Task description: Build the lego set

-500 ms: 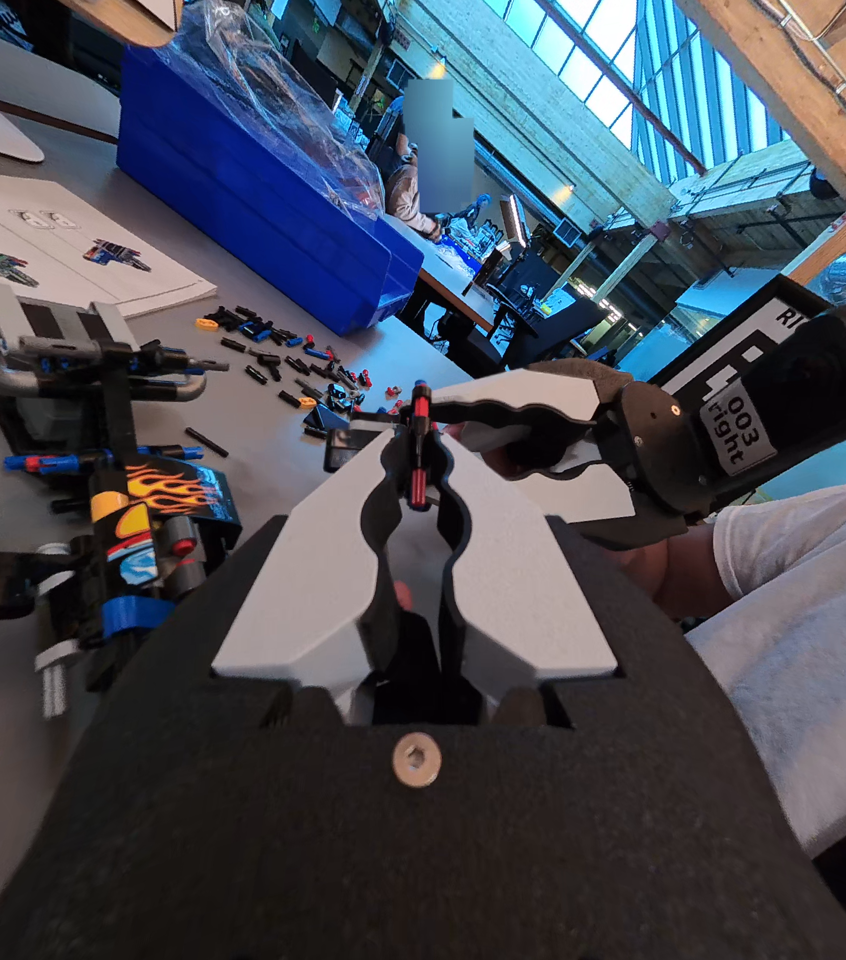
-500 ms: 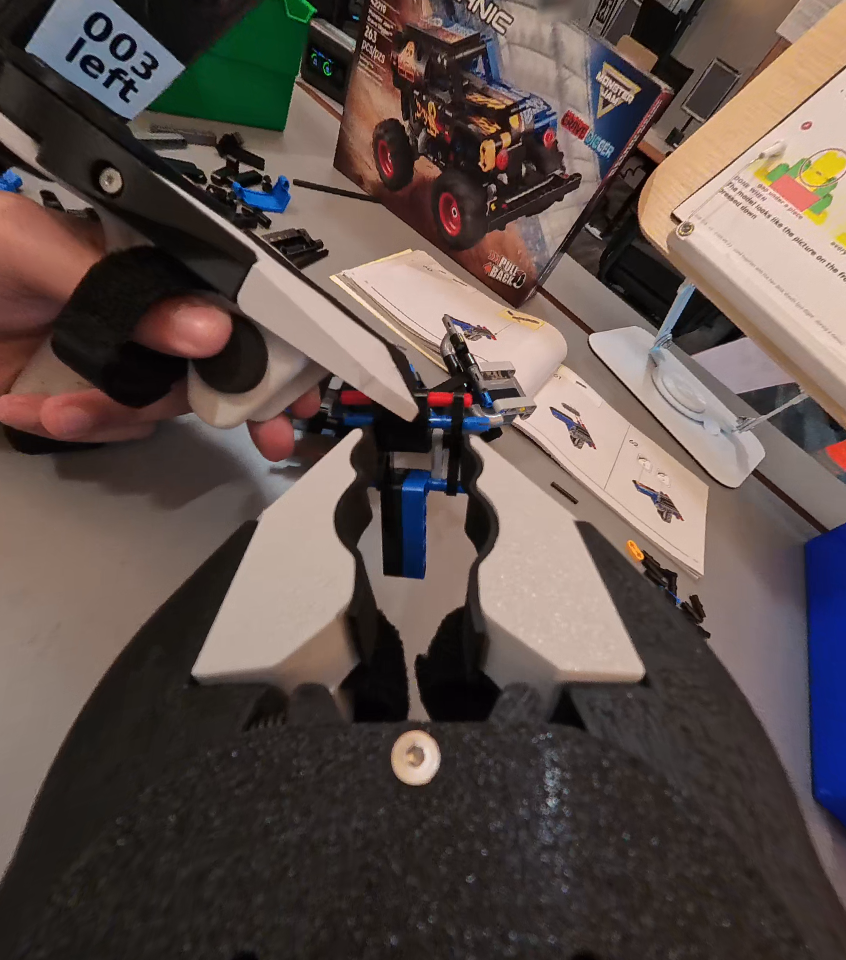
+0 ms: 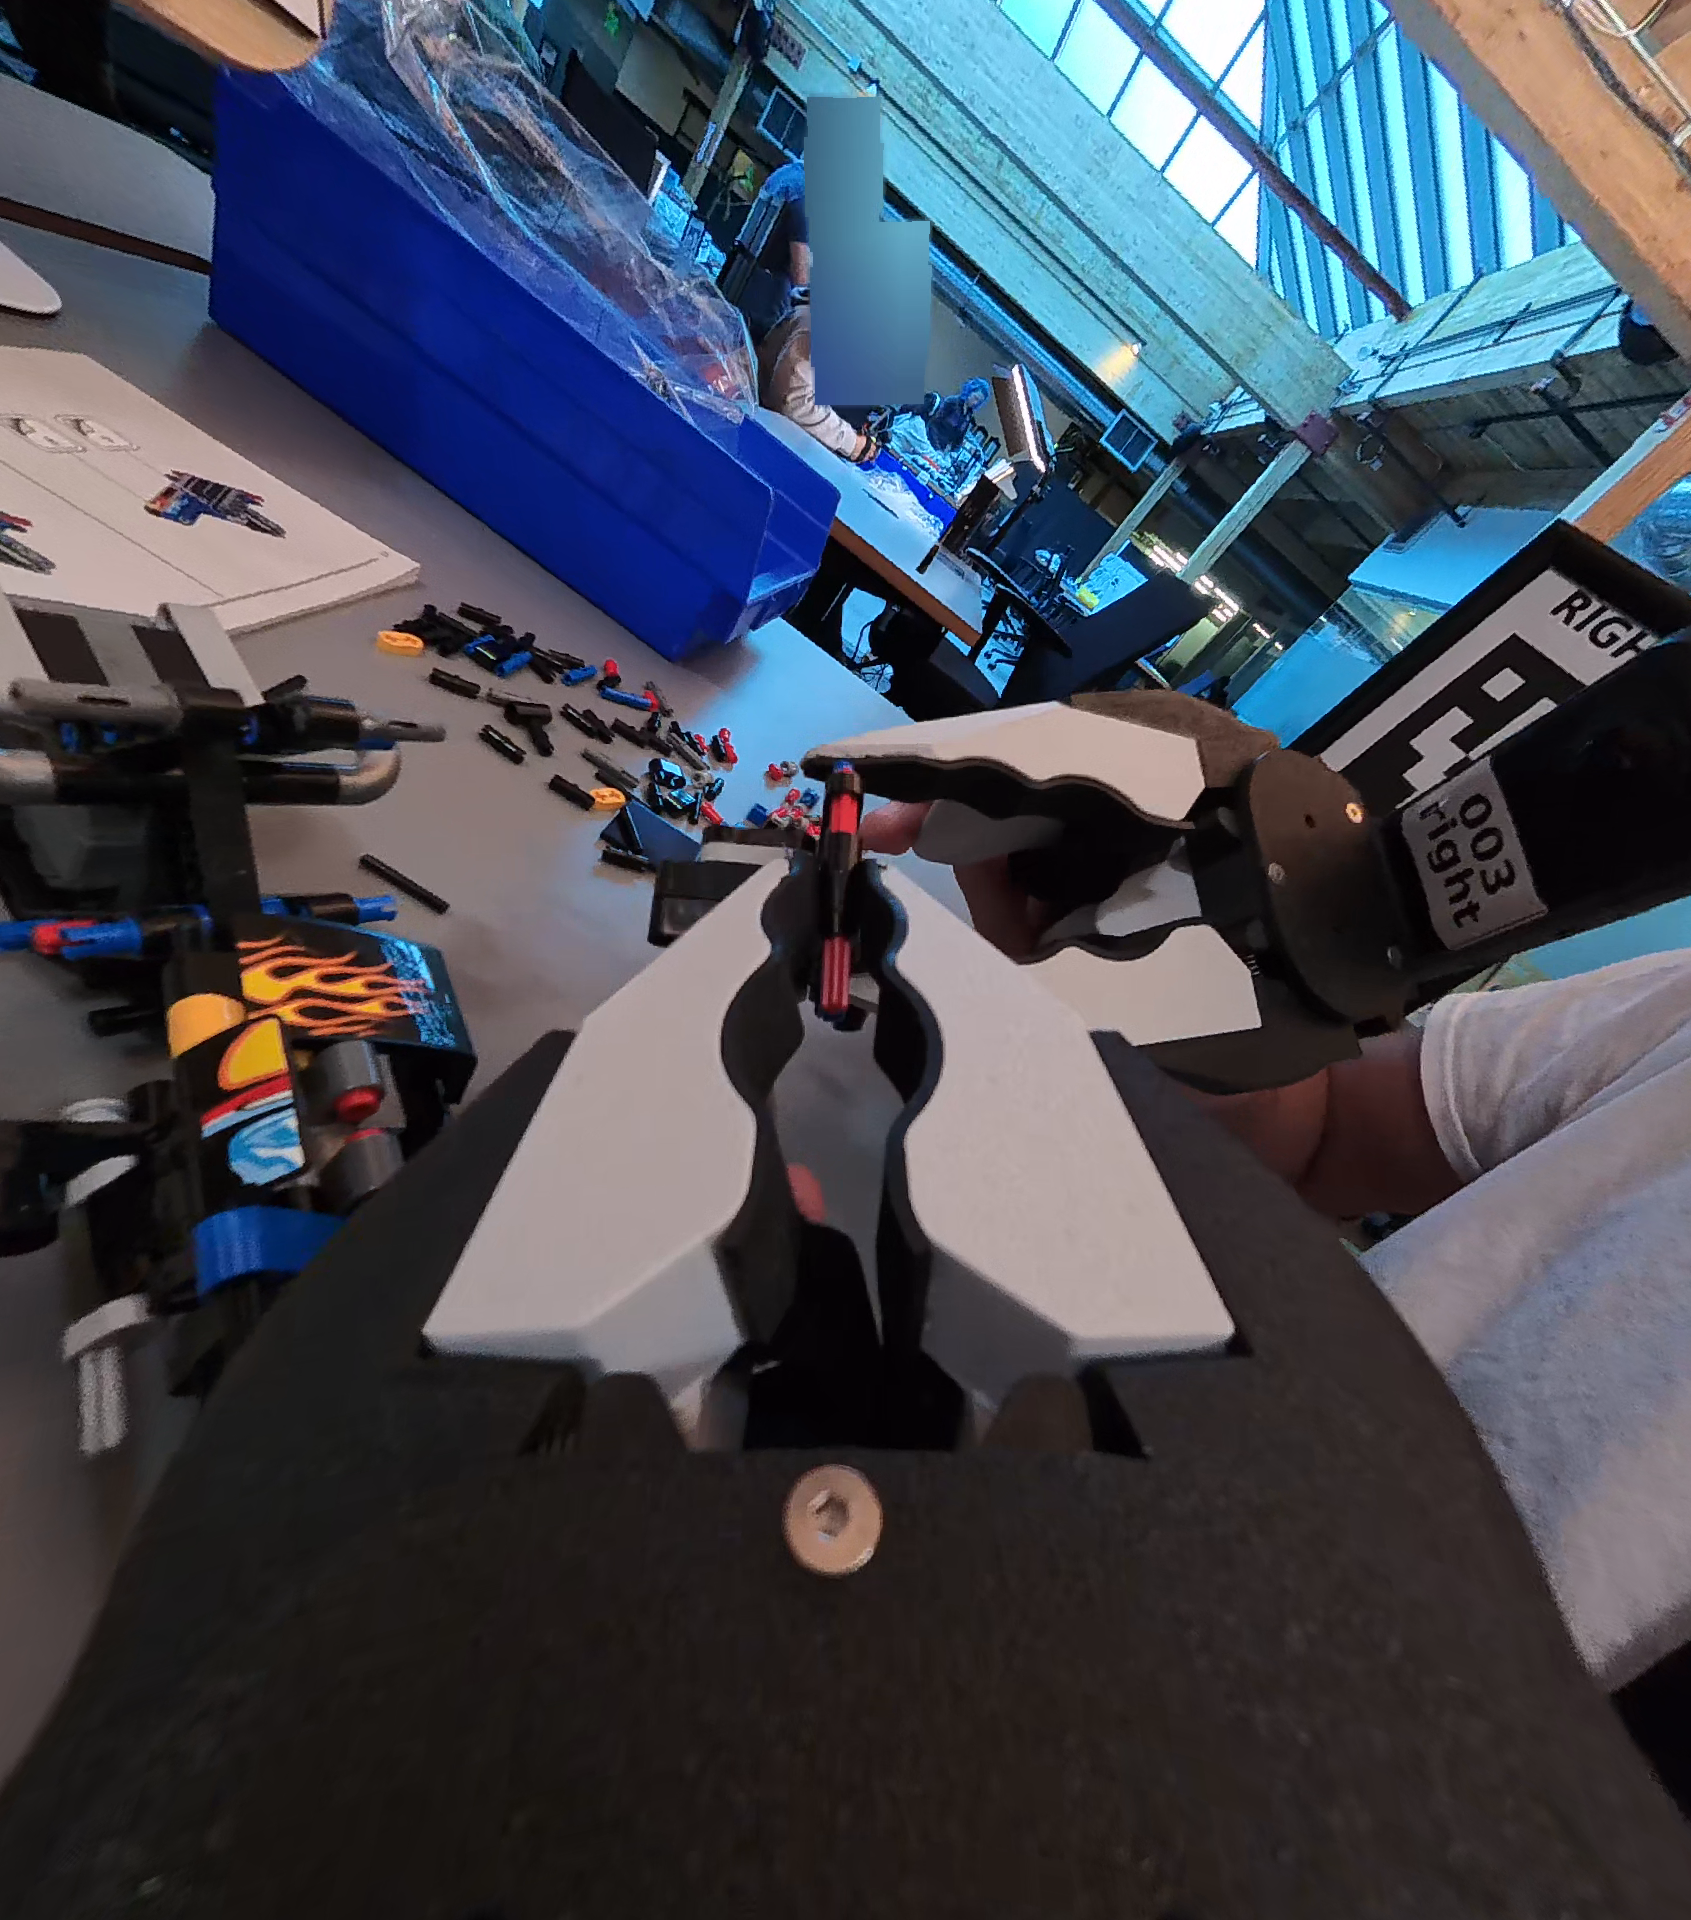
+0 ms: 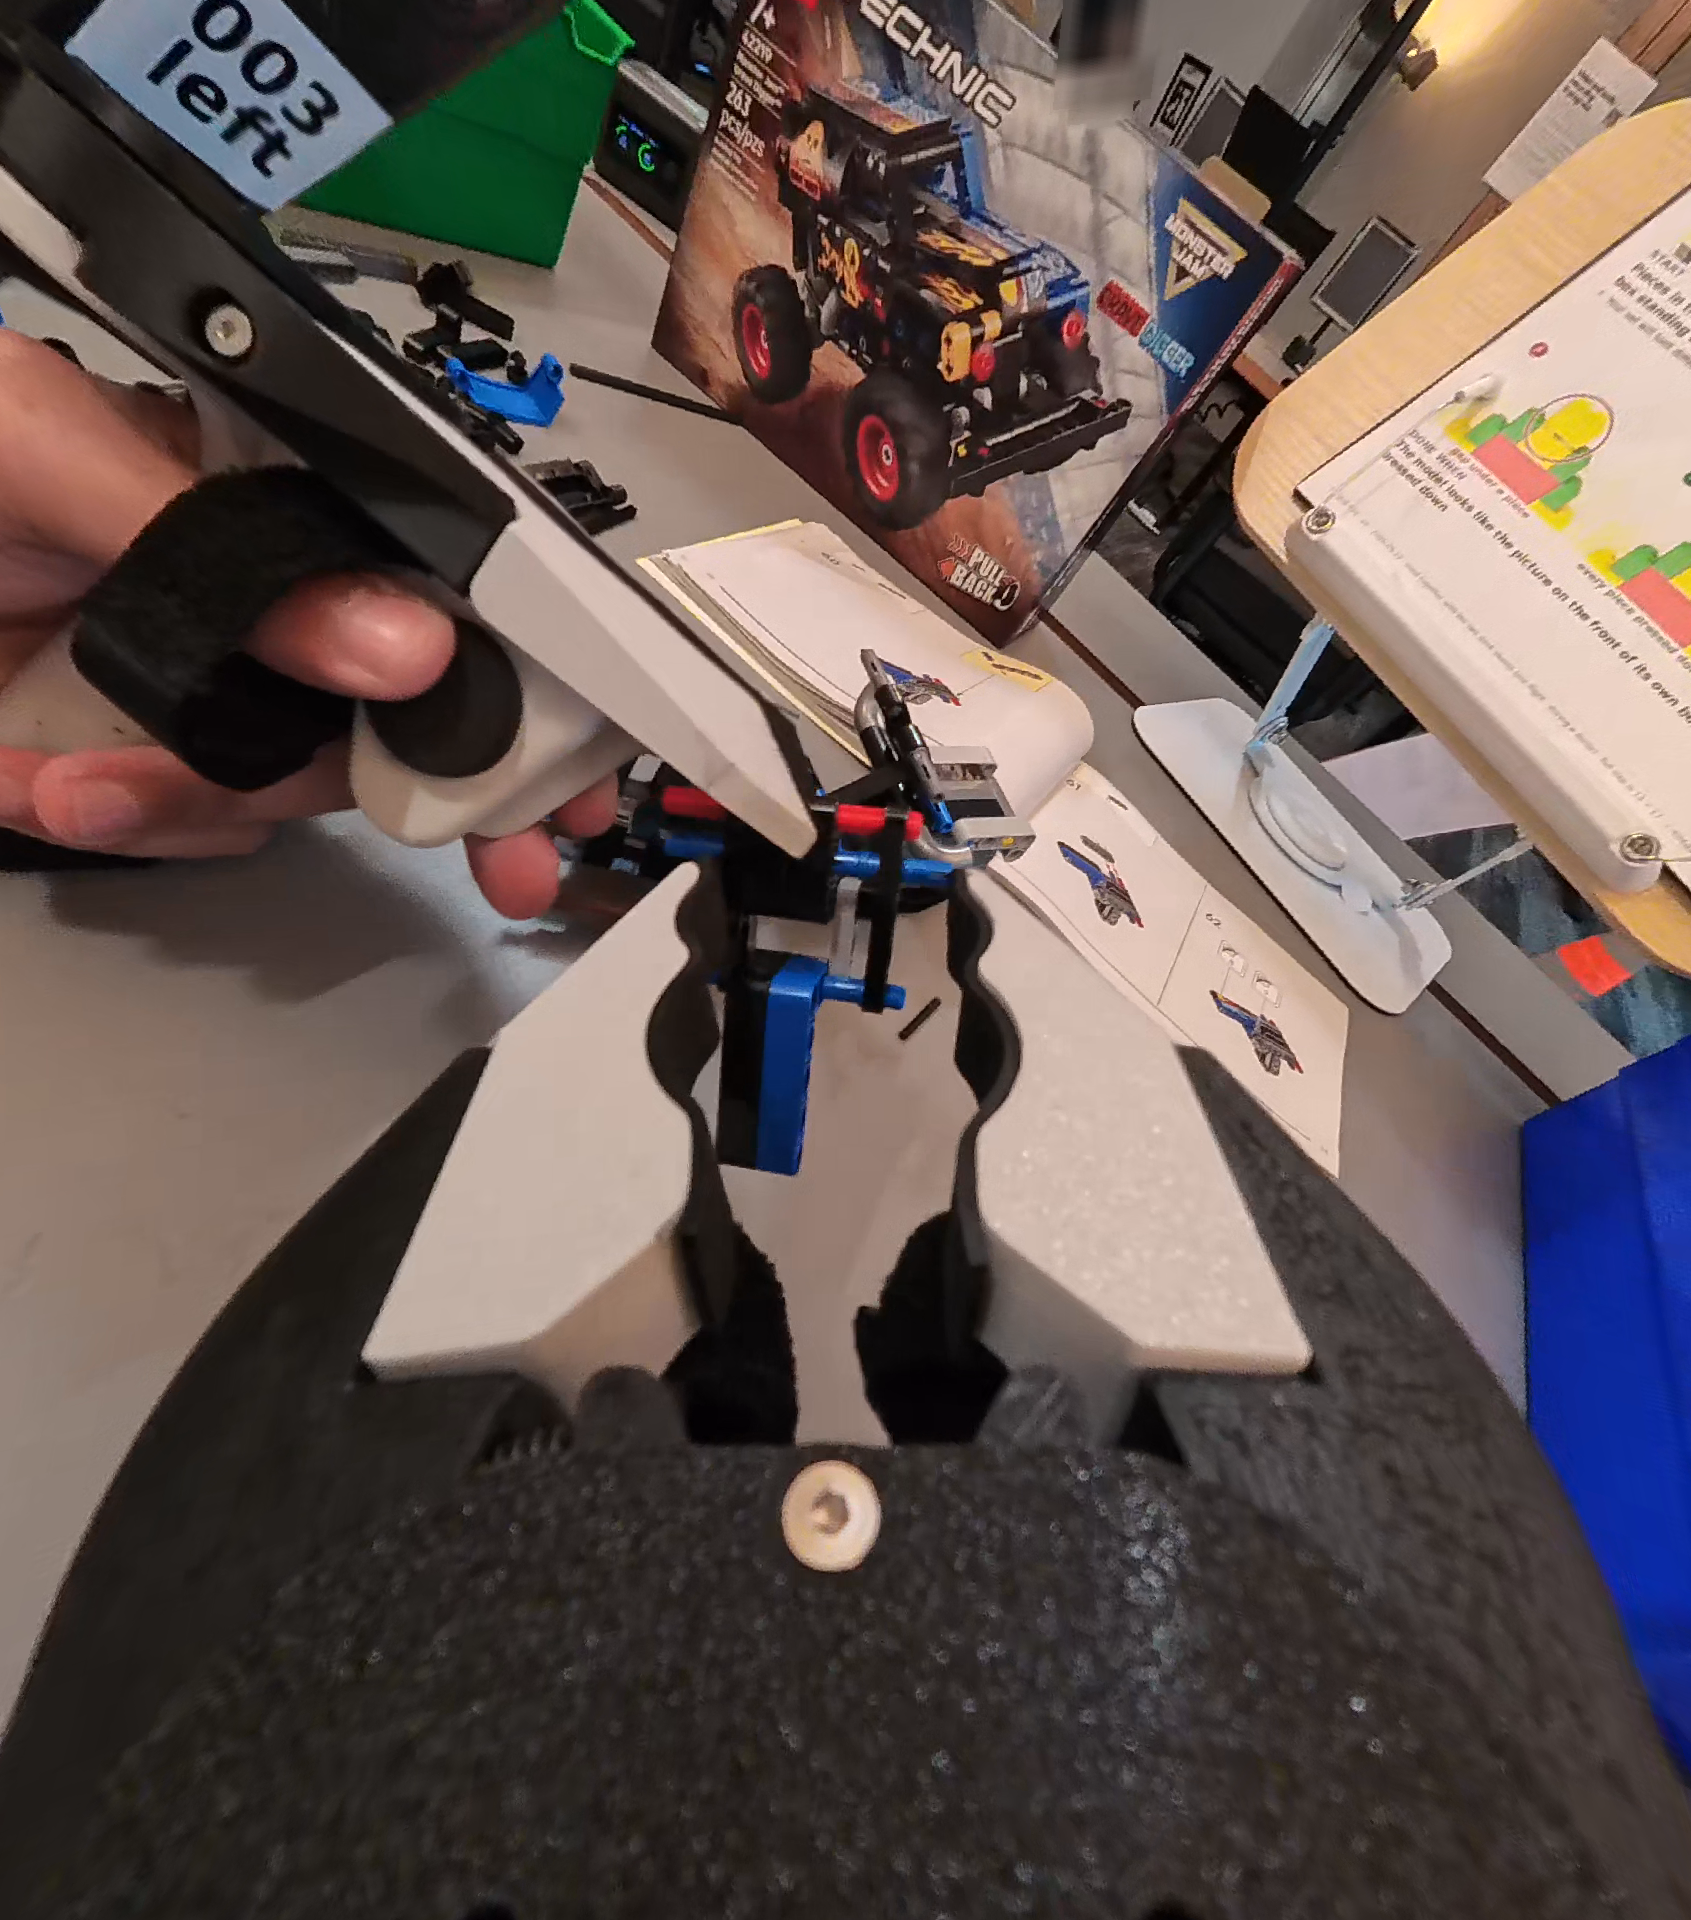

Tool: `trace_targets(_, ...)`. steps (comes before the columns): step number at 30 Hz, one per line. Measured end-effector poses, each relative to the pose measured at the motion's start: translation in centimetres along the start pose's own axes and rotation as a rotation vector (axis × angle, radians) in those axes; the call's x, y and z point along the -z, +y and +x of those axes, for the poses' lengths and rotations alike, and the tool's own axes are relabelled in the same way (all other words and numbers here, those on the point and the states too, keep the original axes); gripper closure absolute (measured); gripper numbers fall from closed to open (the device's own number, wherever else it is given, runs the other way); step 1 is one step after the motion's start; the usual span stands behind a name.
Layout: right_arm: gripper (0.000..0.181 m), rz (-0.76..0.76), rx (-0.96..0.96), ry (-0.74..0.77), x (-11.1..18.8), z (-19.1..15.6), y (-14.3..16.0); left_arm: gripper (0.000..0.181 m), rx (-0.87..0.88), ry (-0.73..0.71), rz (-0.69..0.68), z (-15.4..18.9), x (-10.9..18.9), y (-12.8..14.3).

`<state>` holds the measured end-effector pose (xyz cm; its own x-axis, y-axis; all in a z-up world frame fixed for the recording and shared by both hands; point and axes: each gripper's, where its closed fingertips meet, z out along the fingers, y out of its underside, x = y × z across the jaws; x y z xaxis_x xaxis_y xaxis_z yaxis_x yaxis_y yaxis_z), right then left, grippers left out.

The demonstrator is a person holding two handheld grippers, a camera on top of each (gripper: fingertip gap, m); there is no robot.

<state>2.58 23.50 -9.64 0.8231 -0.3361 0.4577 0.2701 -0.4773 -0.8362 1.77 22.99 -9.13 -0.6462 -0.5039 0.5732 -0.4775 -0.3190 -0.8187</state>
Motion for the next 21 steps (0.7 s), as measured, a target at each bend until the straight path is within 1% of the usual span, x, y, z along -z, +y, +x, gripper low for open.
trace_targets(3,0.138,0.006,0.008,0.002,0.0,0.01,-0.05,0.176,0.002,0.005,-0.008,0.04,-0.03,0.1)
trace_targets(8,0.14,0.0,-0.003,-0.023,0.06,-0.16,0.1,0.176,0.009,0.012,-0.011,0.13,-0.08,0.24)
trace_targets(13,0.142,-0.022,0.012,-0.014,-0.02,-0.19,0.31,0.176,-0.003,-0.002,-0.02,0.0,-0.15,0.42)
trace_targets(21,0.145,-0.04,-0.037,-0.043,0.1,-0.45,0.28,0.175,0.029,0.02,-0.01,0.15,-0.26,0.38)
